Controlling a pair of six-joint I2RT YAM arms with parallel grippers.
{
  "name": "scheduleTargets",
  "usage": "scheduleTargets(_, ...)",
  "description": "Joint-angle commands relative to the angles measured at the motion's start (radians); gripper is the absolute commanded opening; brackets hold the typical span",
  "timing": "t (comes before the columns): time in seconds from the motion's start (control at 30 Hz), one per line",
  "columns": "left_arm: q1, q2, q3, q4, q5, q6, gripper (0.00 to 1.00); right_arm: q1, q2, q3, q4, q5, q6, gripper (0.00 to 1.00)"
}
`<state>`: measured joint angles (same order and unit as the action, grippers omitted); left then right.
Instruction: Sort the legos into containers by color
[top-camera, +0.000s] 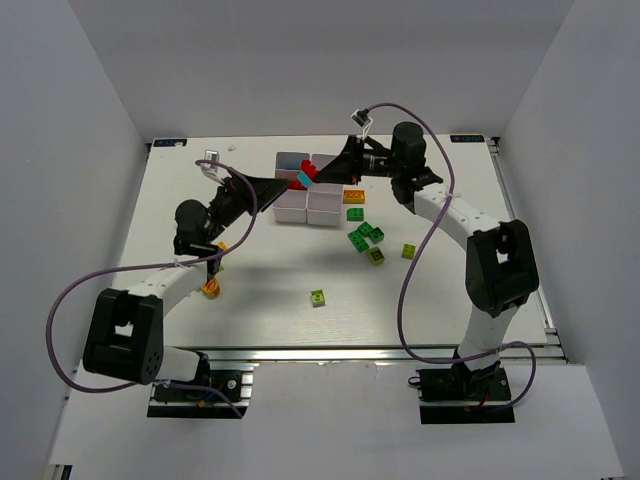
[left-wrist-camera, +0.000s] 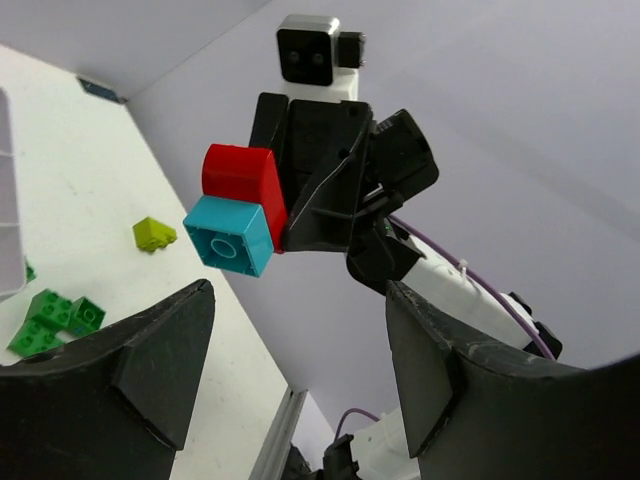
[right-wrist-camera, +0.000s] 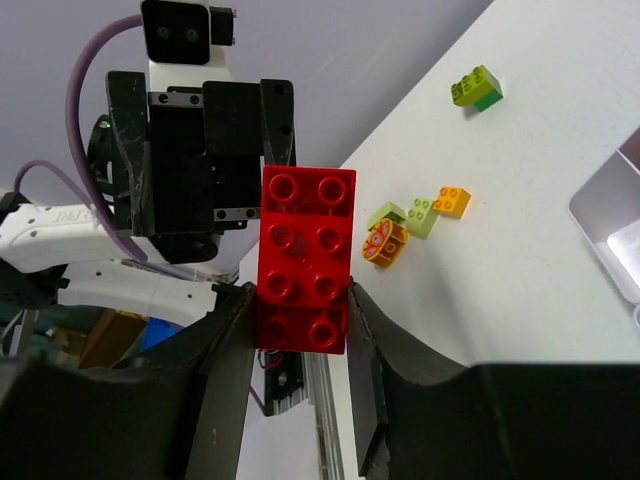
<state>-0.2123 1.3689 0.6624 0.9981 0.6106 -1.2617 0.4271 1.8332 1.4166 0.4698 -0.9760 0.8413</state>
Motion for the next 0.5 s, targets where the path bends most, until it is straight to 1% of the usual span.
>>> scheduleTargets(0.0, 0.002, 0.015, 0.008, 0.122, 0.041, -0.033, 0.78, 0.006, -0.06, -0.005, 0.089, -0.023, 0.045, 0.0)
scheduleTargets(0.13, 0.001, 0.047, 0.012, 0.163, 0.043, -0.07, 0.77, 0.021, -0.068, -0.008, 0.108, -0.024, 0.059, 0.0)
scheduleTargets(0.33, 0.002, 0.067, 0.023, 0.157, 0.046, -0.076, 0.75, 0.048, -0.069, 0.005, 0.135, -0.026, 0.07, 0.0)
scheduleTargets(0.43, 0.002, 0.073, 0.026, 0.171, 0.048, -0.085, 0.73, 0.064, -0.069, 0.005, 0.135, -0.023, 0.071, 0.0)
scheduleTargets(0.47, 0.002, 0.076, 0.026, 0.178, 0.049, -0.09, 0.72, 0.067, -0.071, 0.004, 0.135, -0.021, 0.071, 0.0)
